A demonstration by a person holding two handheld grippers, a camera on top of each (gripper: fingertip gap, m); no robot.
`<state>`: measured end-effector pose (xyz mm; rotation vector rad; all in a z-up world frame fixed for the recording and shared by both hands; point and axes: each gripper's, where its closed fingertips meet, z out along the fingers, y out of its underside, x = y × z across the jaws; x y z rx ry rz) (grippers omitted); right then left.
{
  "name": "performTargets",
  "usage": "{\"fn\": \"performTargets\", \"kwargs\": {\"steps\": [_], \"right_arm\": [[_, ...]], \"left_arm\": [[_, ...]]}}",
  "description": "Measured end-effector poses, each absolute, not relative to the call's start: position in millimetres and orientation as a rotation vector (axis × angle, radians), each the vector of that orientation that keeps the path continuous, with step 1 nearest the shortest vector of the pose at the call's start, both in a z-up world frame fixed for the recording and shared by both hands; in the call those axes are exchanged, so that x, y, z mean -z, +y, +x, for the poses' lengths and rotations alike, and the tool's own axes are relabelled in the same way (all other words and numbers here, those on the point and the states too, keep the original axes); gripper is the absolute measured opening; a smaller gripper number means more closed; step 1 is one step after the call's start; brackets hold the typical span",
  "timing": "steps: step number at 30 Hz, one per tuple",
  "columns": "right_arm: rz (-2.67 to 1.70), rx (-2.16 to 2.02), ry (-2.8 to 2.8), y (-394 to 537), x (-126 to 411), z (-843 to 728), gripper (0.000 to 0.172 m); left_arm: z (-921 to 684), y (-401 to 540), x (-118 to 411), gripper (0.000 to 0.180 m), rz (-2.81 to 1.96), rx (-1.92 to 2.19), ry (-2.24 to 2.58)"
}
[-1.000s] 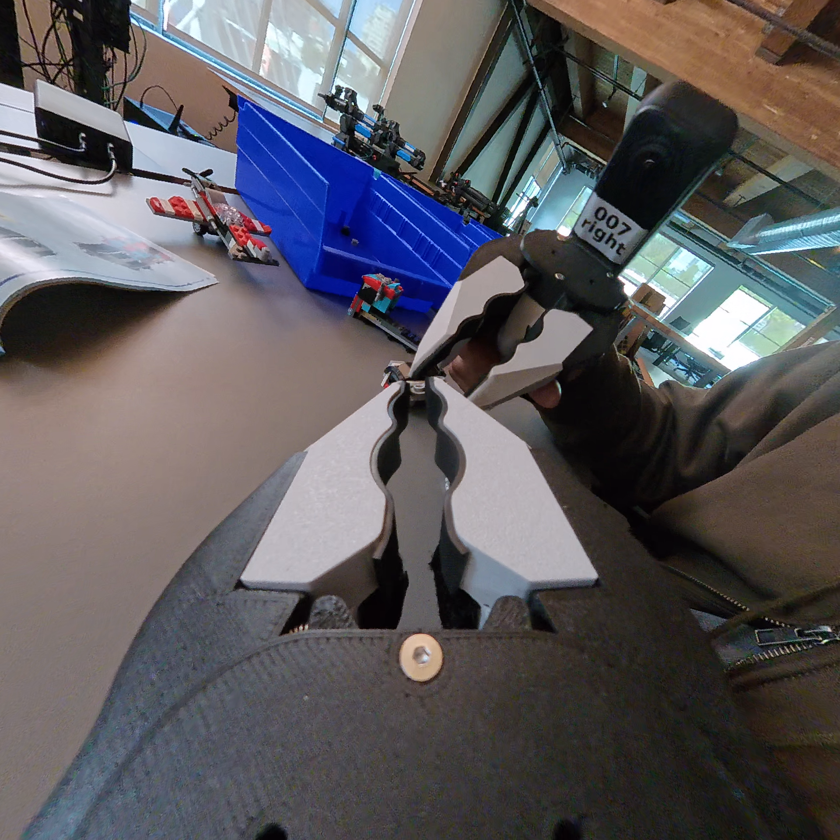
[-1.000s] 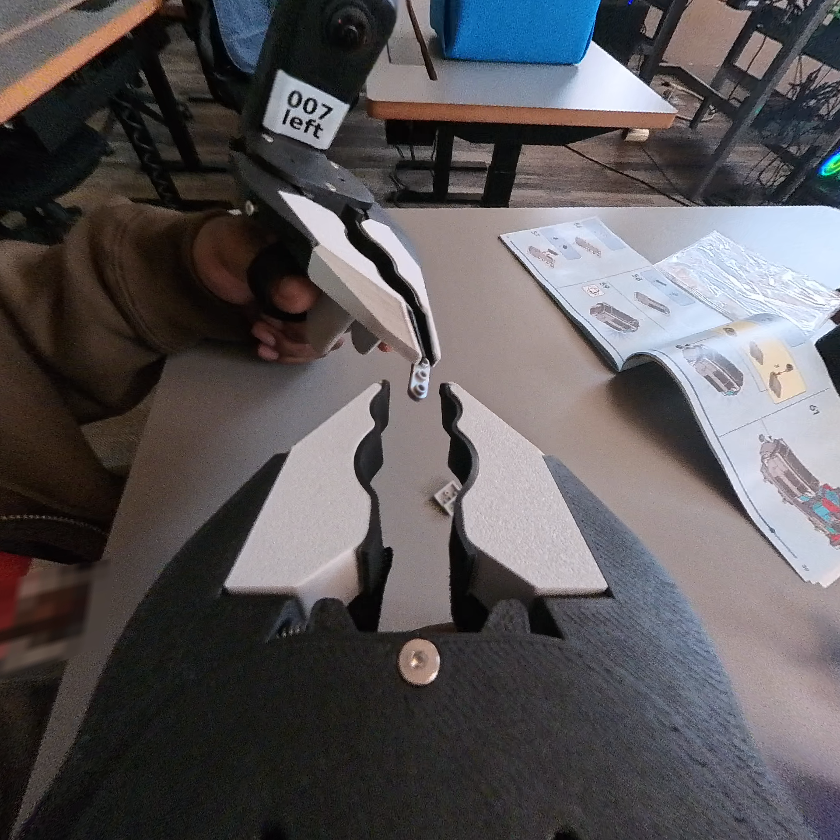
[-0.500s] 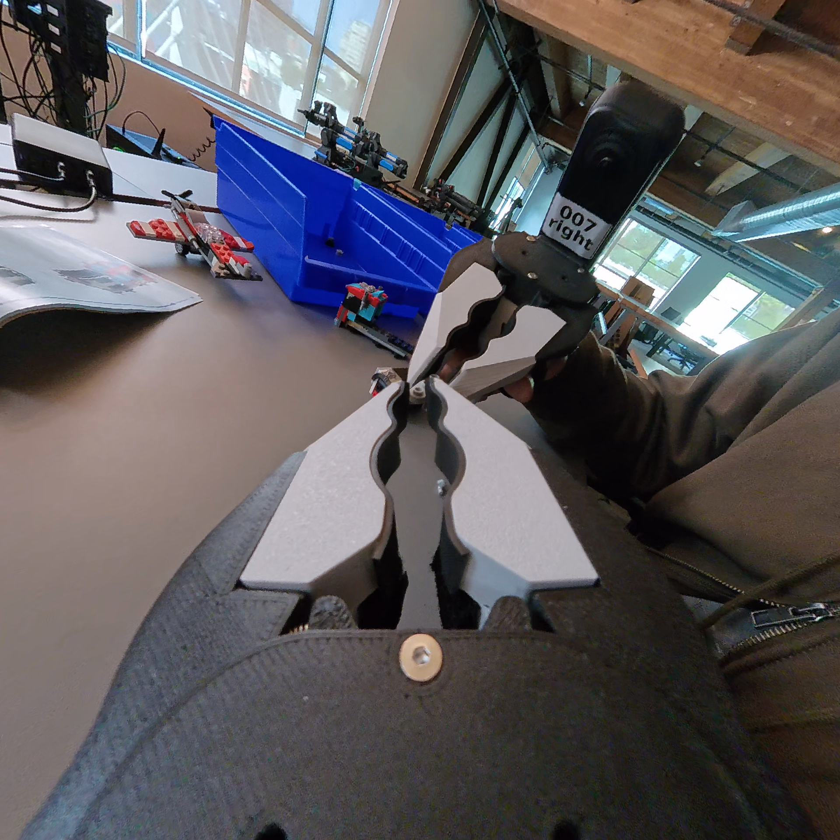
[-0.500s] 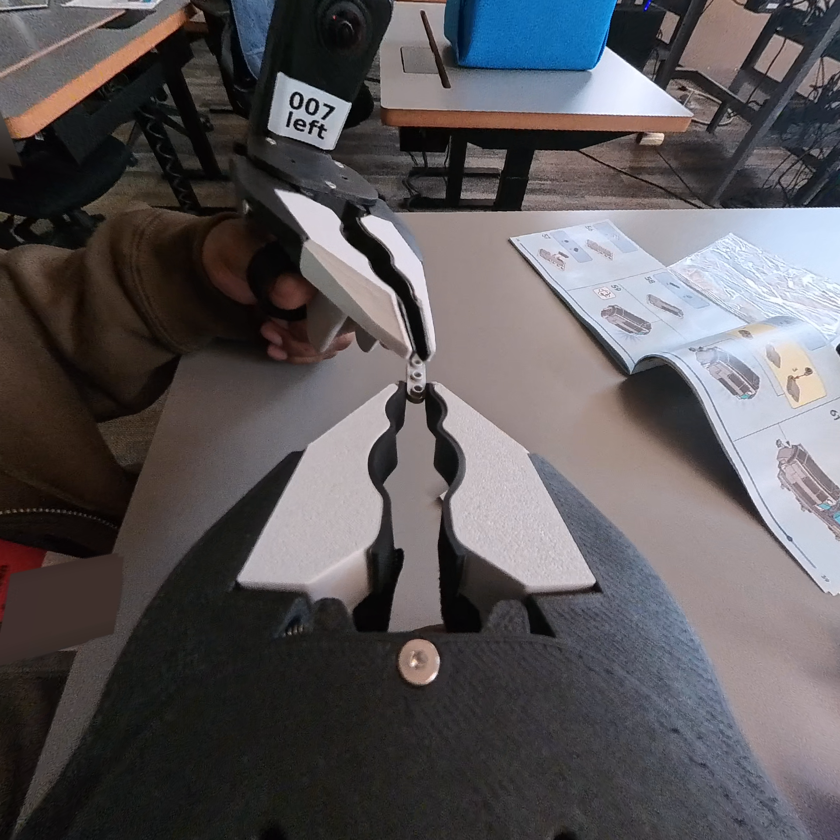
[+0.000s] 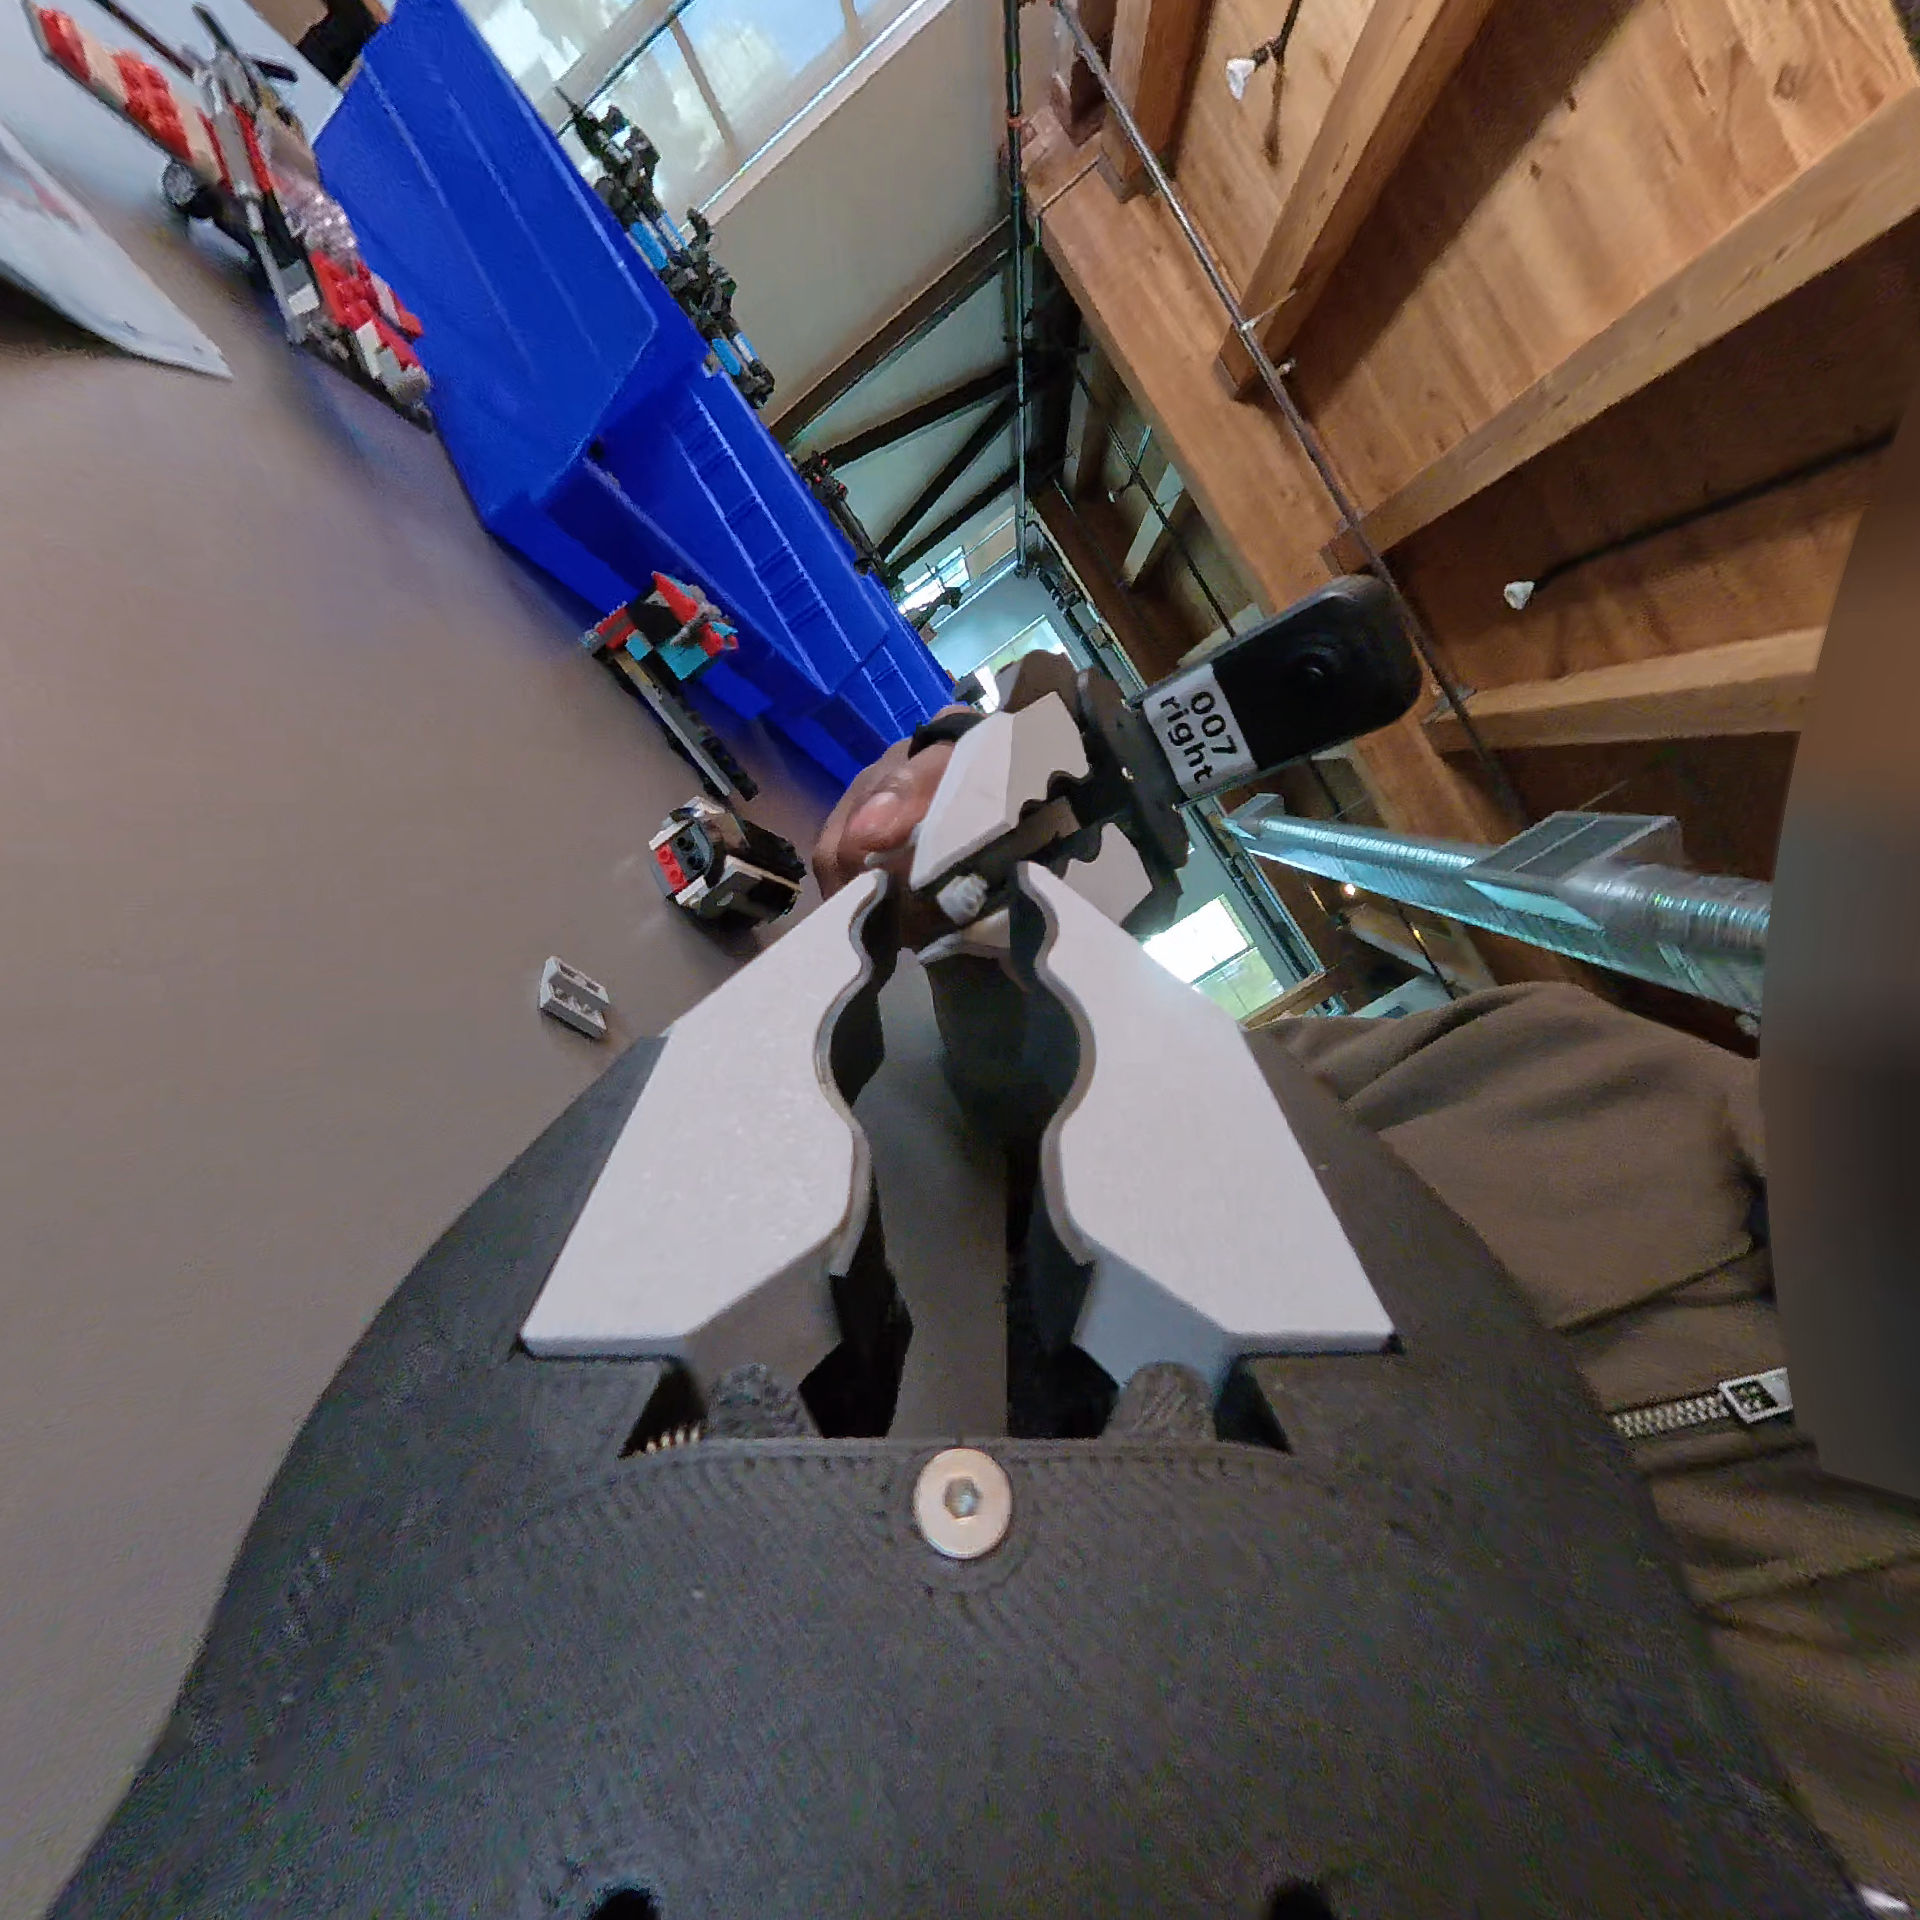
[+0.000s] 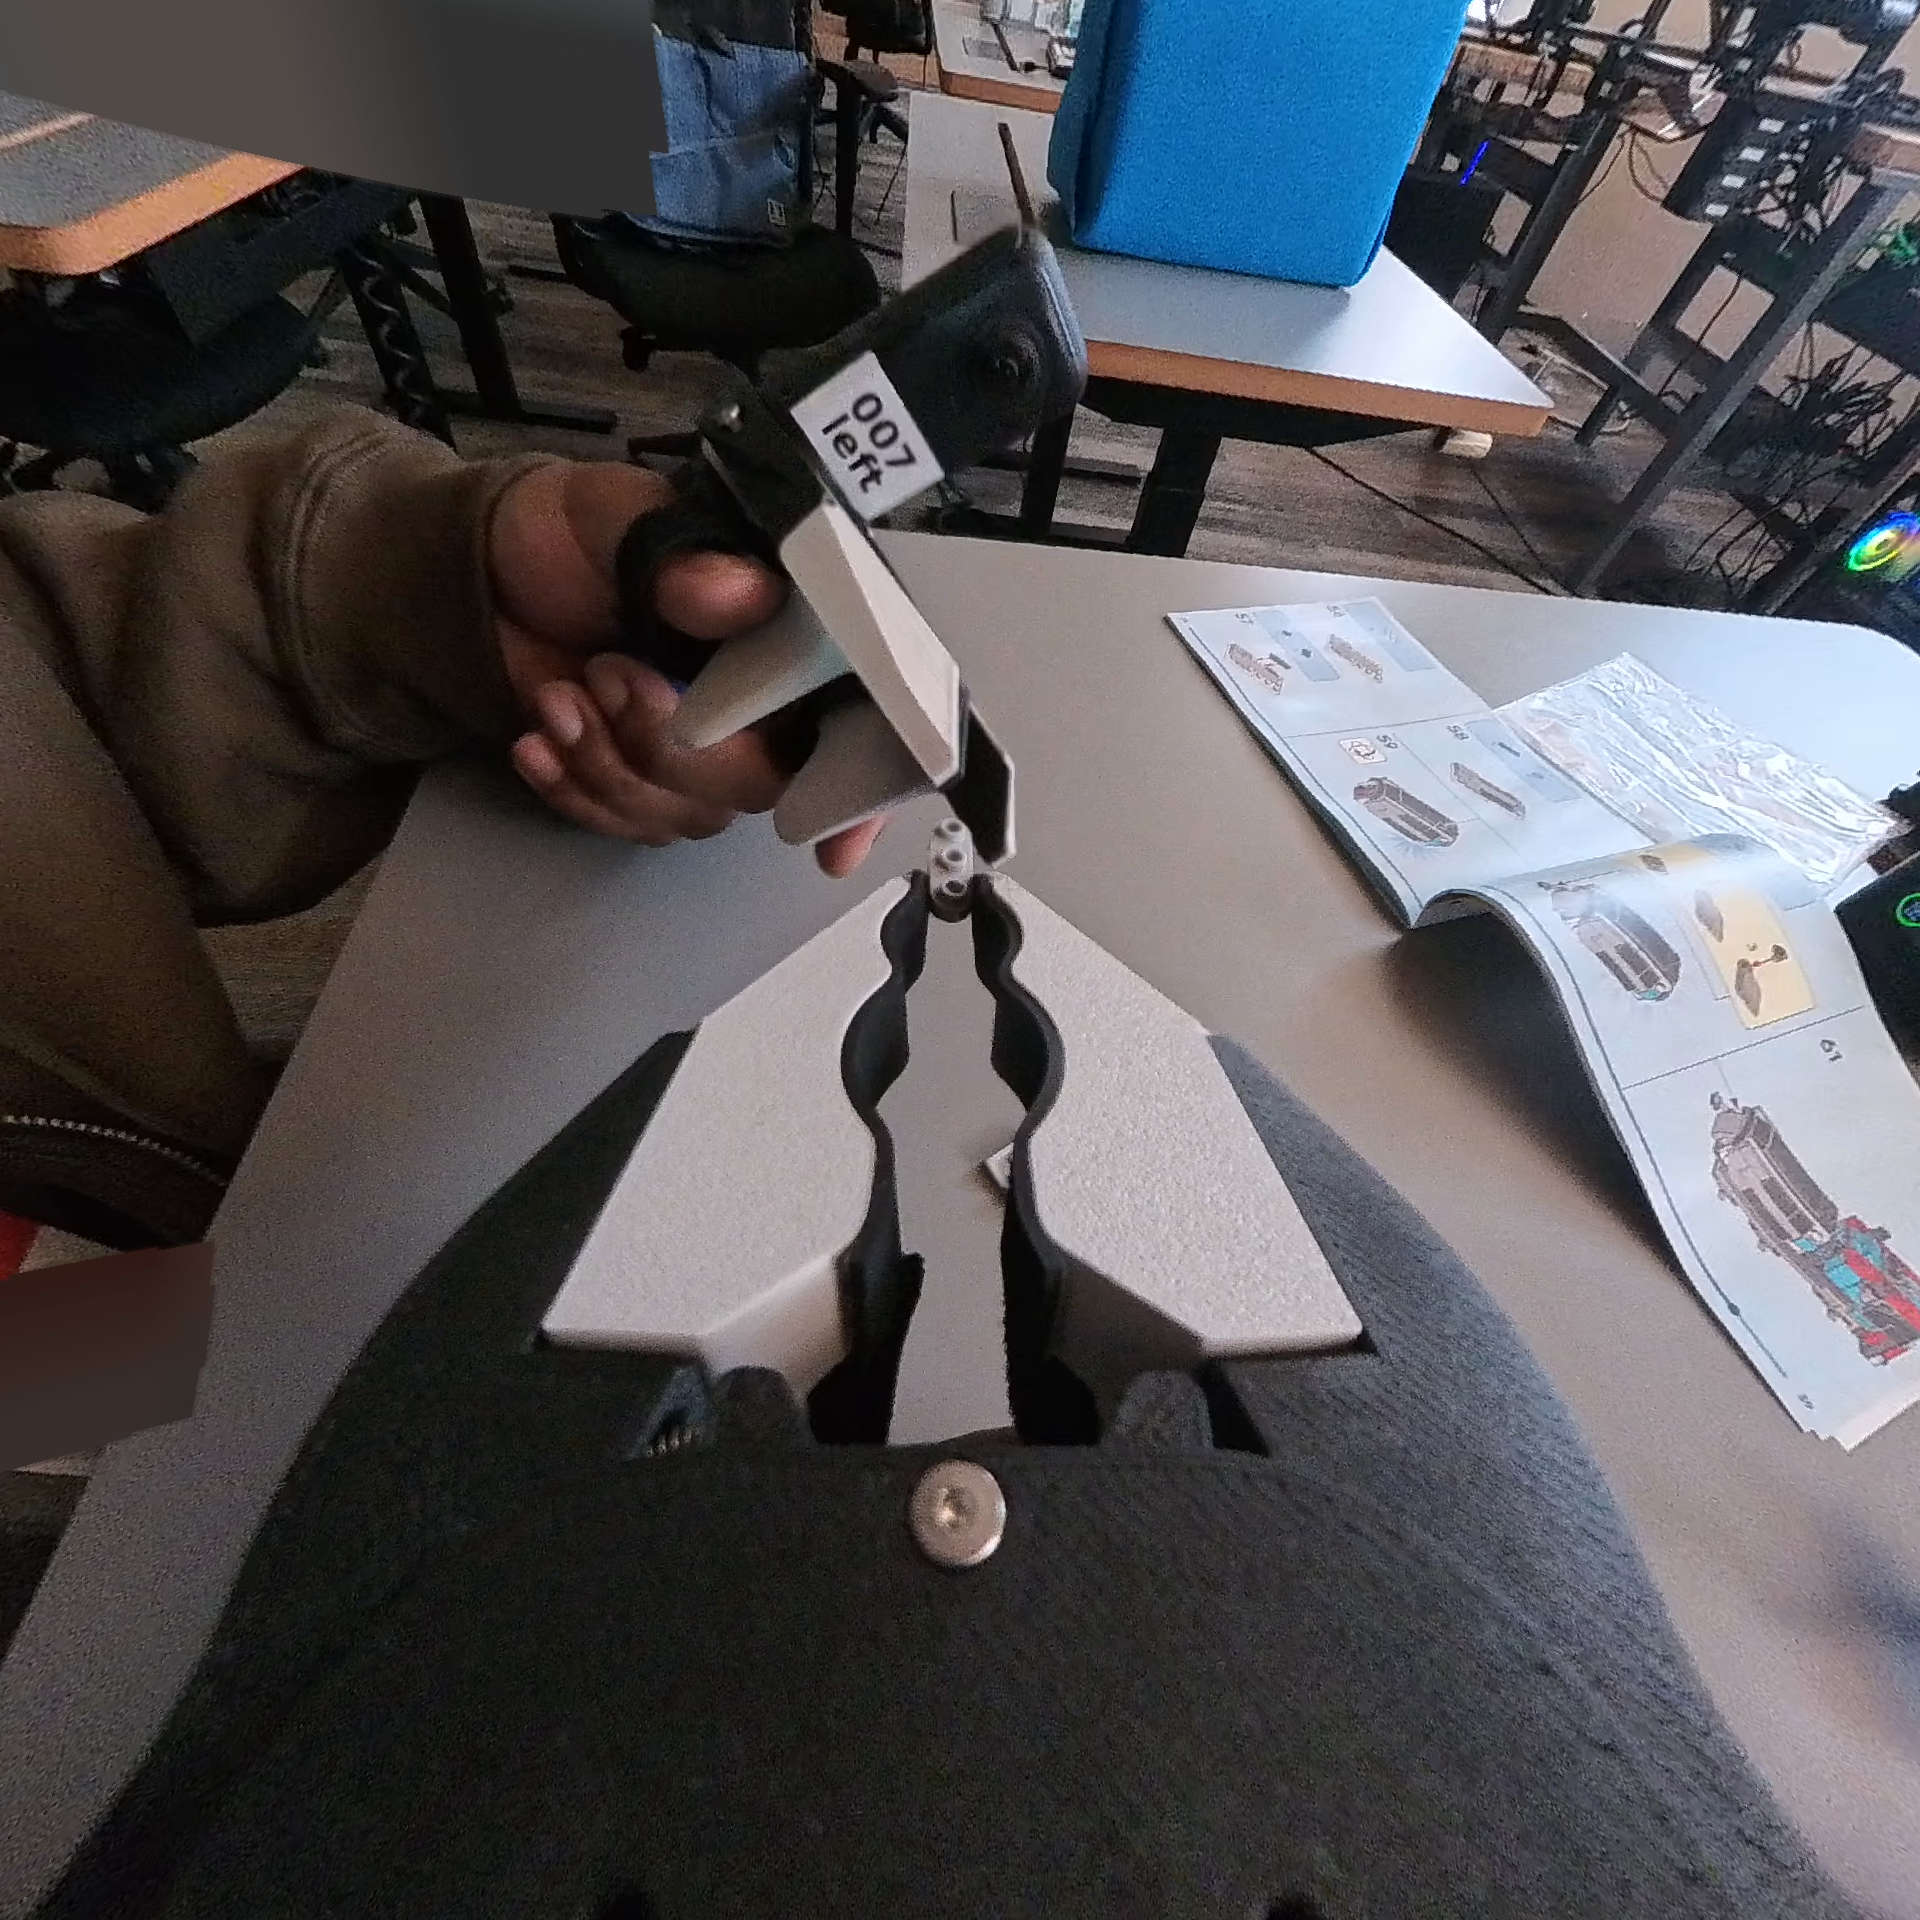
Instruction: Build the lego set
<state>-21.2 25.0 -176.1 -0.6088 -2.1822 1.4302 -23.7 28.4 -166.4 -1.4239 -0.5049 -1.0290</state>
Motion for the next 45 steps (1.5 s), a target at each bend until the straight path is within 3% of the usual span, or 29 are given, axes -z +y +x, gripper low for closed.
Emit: {"fn": "performTargets", "kwargs": {"steps": [8, 14, 19, 22, 27, 37, 45], "right_arm": [[-0.553, -1.387, -2.175, 24.9, 177.8, -20.9, 0.010], [-0.534, -1.353, -2.173, 25.7, 179.5, -21.7, 0.010], [-0.545, -1.313, -2.190, 29.2, 183.5, -23.0, 0.010], [-0.575, -1.227, -2.216, 40.9, 190.1, -27.1, 0.026], [-0.709, -1.110, -2.377, 61.2, 210.6, -22.0, 0.027], [-0.923, -0.995, -2.460, 61.0, 246.5, 36.5, 0.023], [-1.040, -0.841, -2.389, 62.2, 267.8, 33.5, 0.009]], "left_arm": [[-18.9, 32.8, 171.4, 0.021, -1.446, 1.072, -0.530], [-15.7, 32.9, 170.4, 0.006, -1.443, 1.087, -0.517], [-18.9, 32.9, 169.8, 0.005, -1.425, 1.075, -0.532], [-26.8, 29.9, 166.9, 0.005, -1.380, 1.065, -0.559], [-42.9, 28.0, 173.0, 0.005, -1.400, 0.950, -0.619], [-54.5, 19.3, 172.1, 0.005, -1.378, 0.906, -0.626], [-52.4, 20.0, 172.7, 0.005, -1.393, 0.894, -0.614]]}}
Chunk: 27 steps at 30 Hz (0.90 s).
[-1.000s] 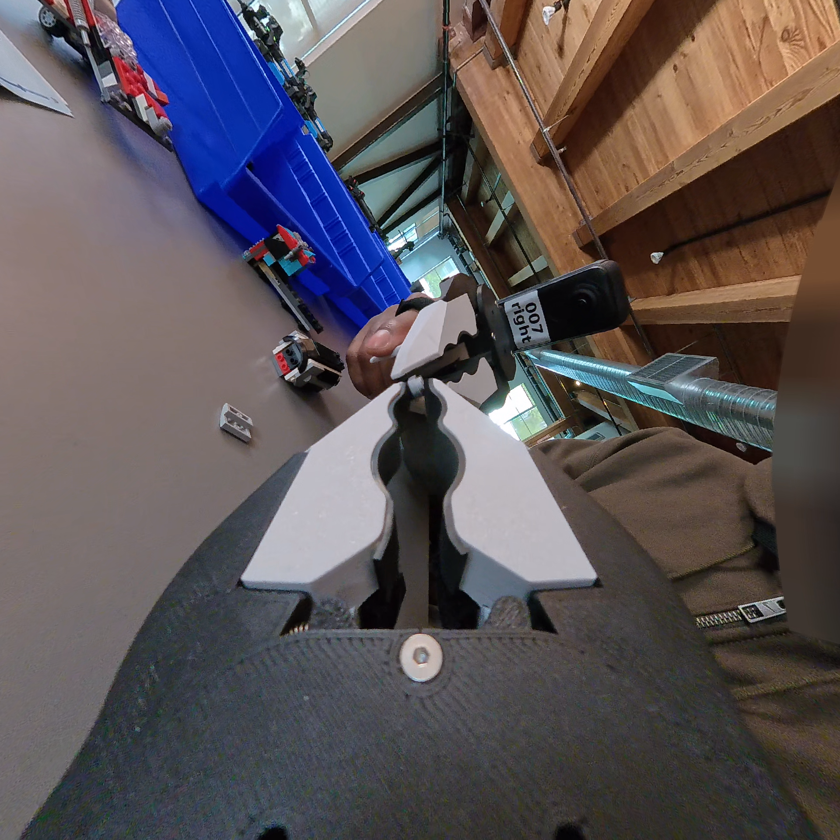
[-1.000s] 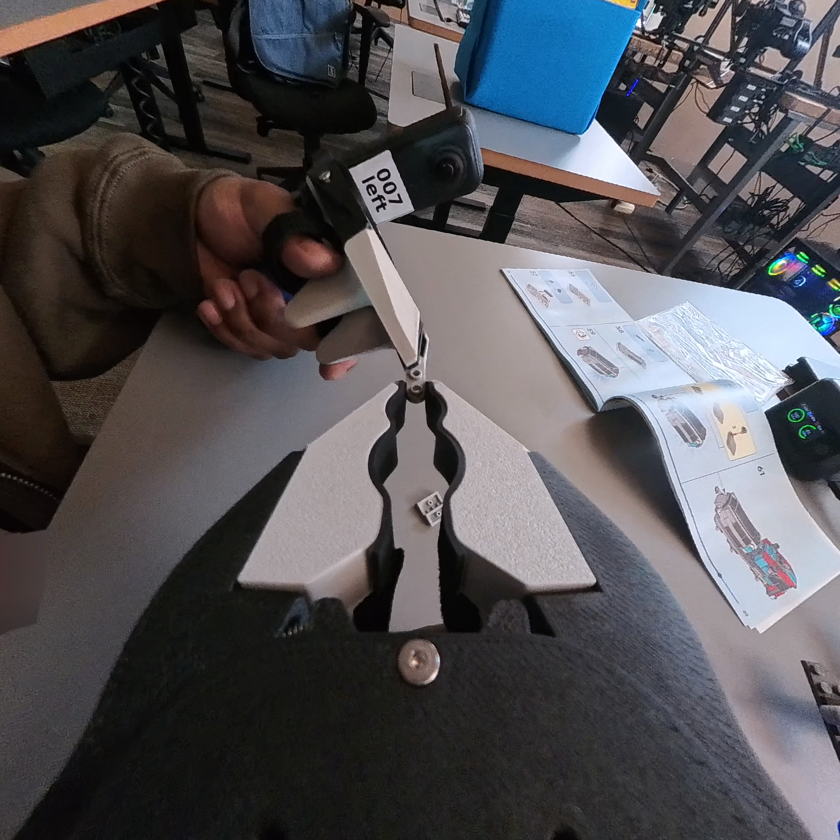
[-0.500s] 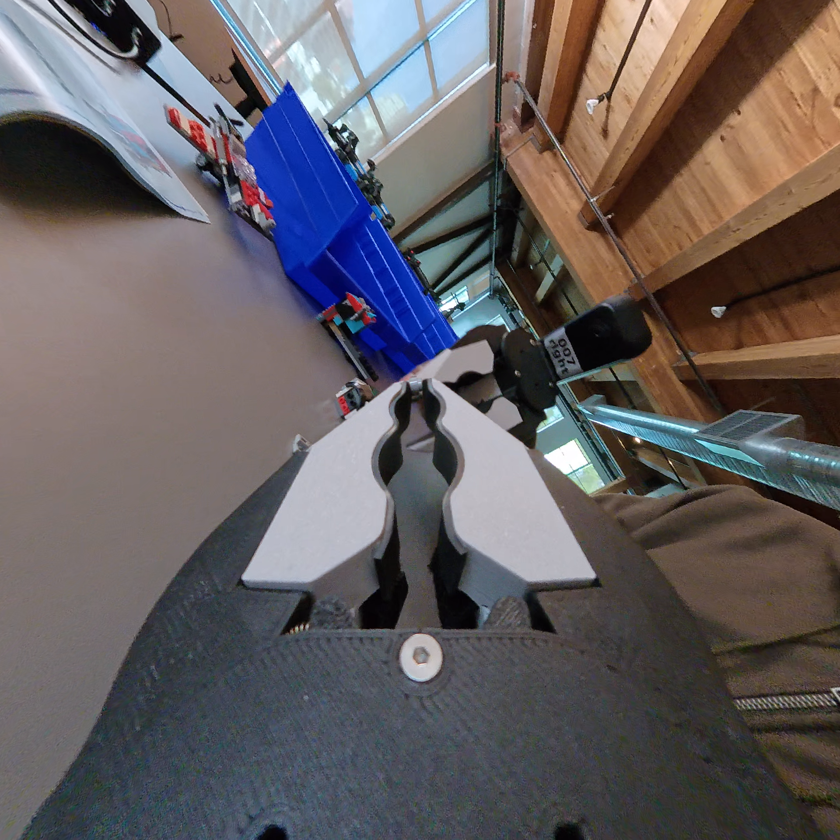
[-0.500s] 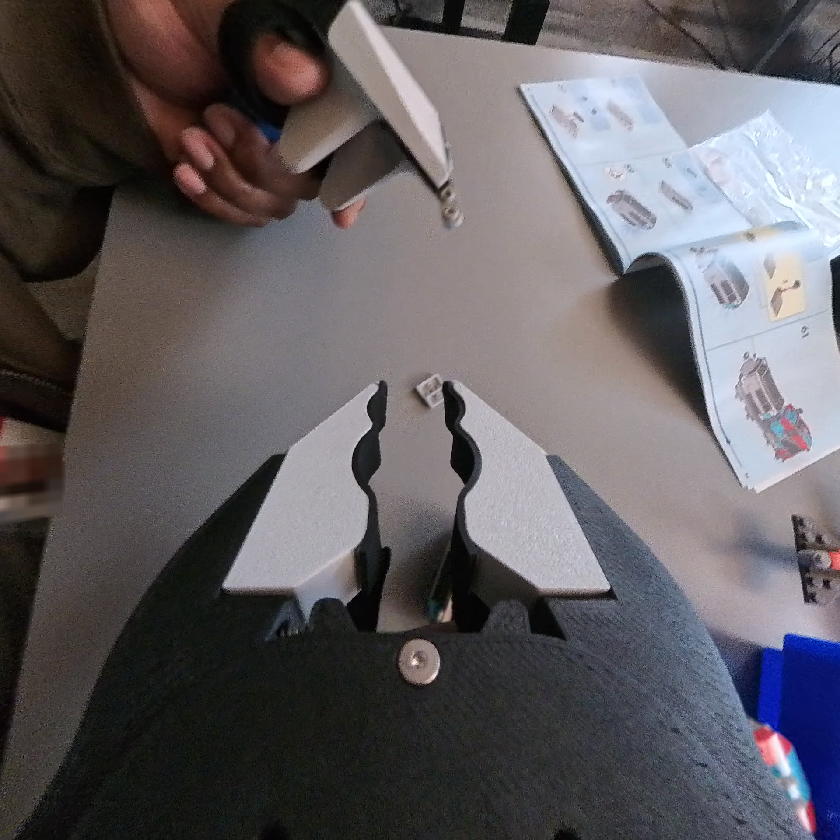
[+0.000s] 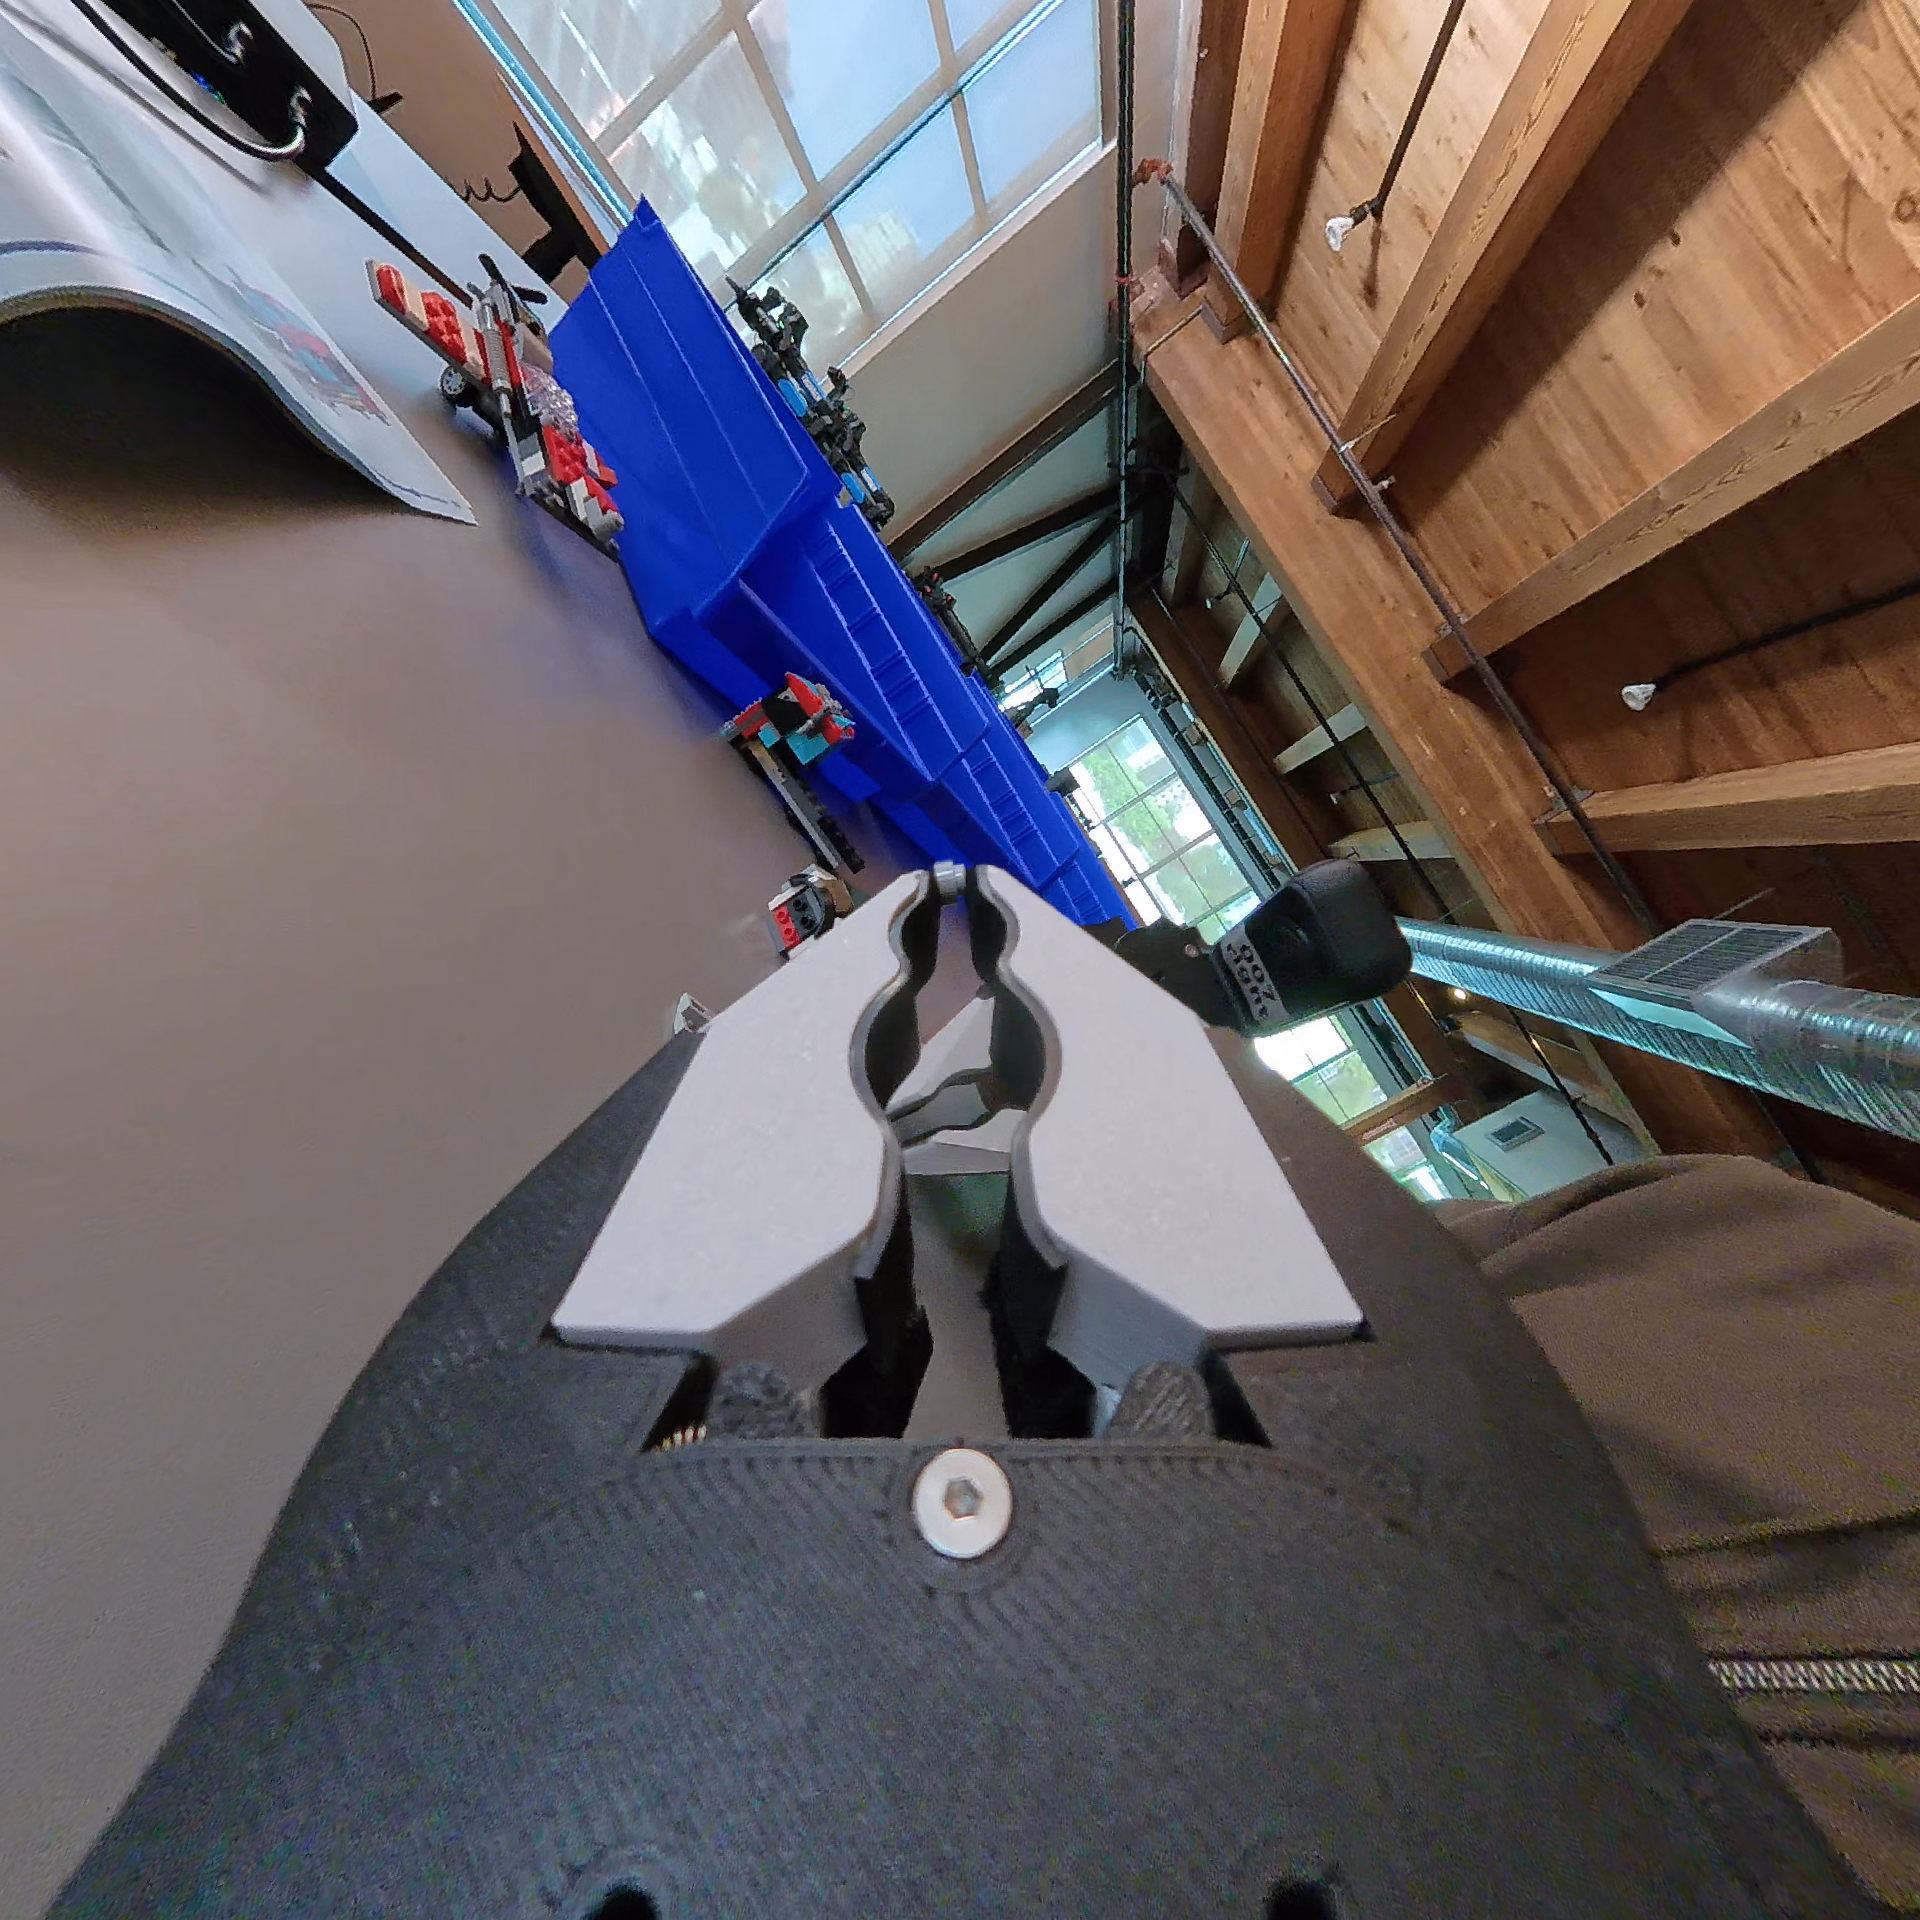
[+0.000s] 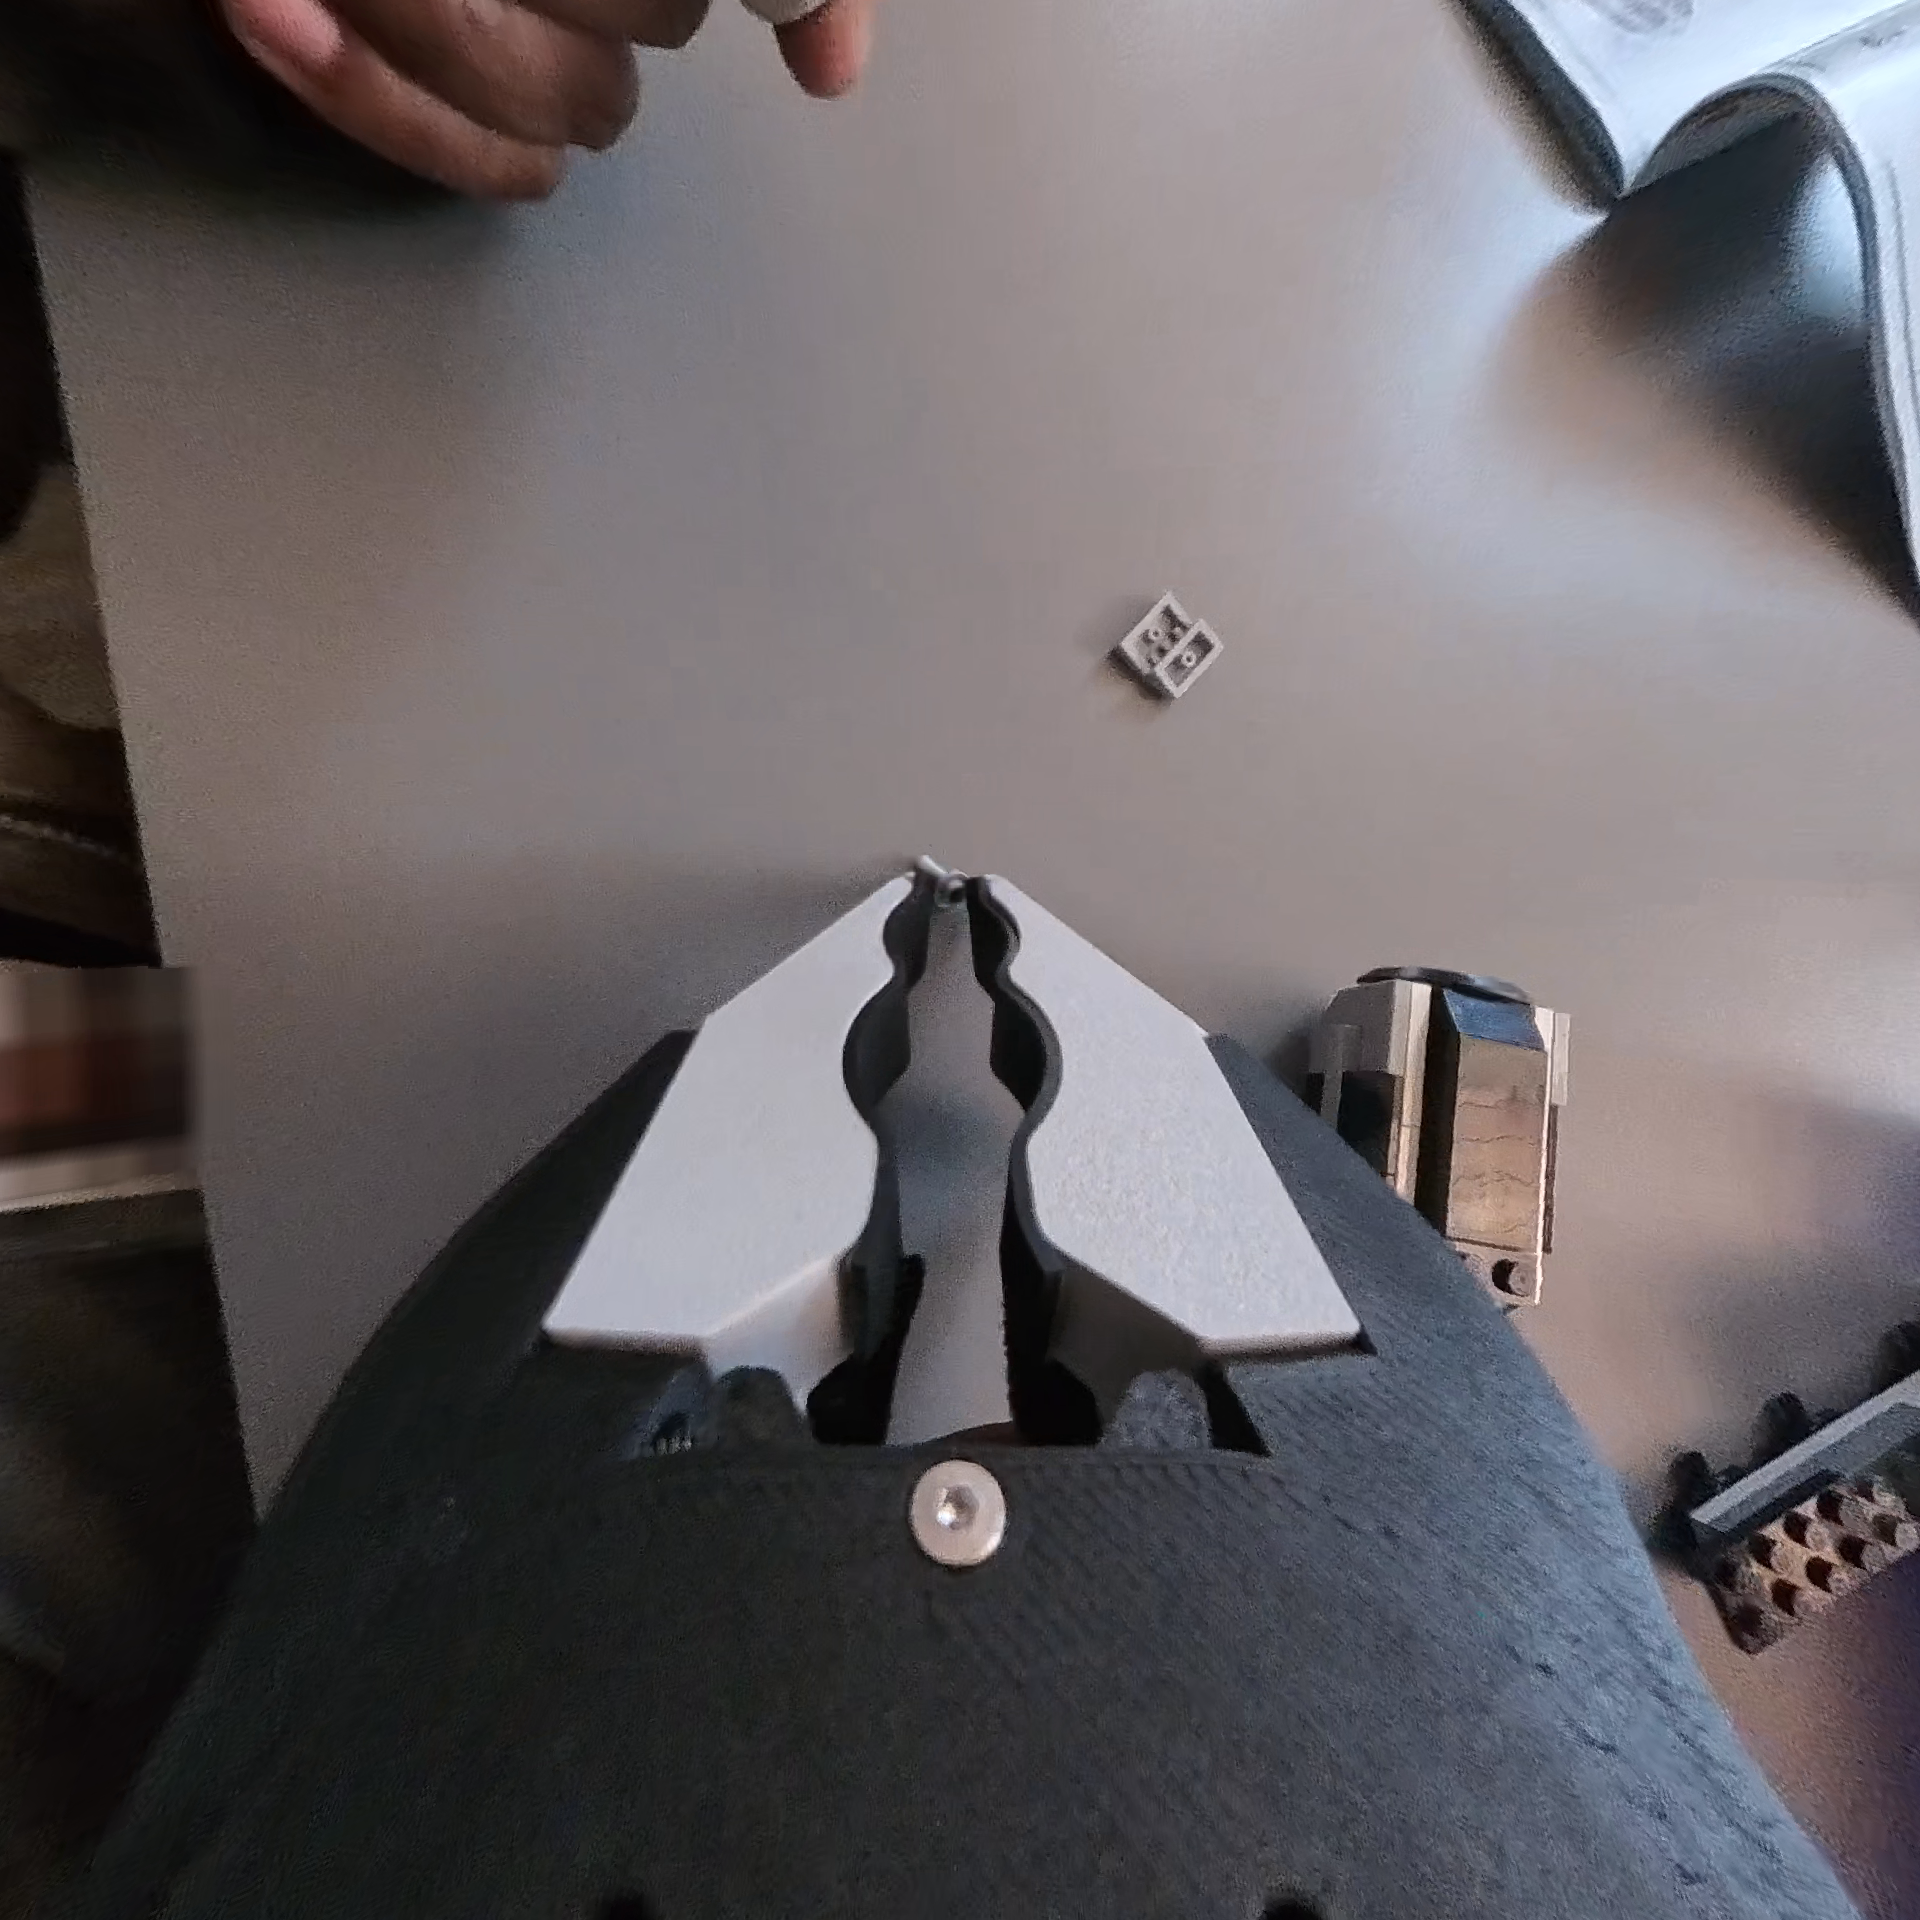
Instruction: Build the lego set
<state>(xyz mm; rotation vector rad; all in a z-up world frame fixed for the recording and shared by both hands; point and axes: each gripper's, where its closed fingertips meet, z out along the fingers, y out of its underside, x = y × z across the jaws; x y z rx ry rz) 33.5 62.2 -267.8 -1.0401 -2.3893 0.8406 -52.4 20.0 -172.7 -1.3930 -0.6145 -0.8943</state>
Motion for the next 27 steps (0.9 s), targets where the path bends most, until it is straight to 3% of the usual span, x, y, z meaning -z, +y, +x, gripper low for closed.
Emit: {"fn": "performTargets", "kwargs": {"steps": [6, 11, 17, 27], "right_arm": [[-1.132, -0.809, -2.261, 72.8, 267.5, 19.8, 0.009], [-1.160, -0.808, -2.252, 76.8, 260.0, 24.8, 0.026], [-1.344, -0.857, -2.150, 75.4, 243.0, 9.8, 0.027], [-1.561, -0.691, -2.103, 66.9, 269.3, -28.1, 0.030]], "left_arm": [[-52.3, 19.6, 172.5, 0.005, -1.394, 0.886, -0.612], [-52.9, 20.2, 173.8, 0.005, -1.402, 0.875, -0.620], [-53.9, 23.5, 180.0, 0.005, -1.443, 0.838, -0.645], [-50.5, 24.6, 188.6, 0.005, -1.517, 0.792, -0.651]]}}
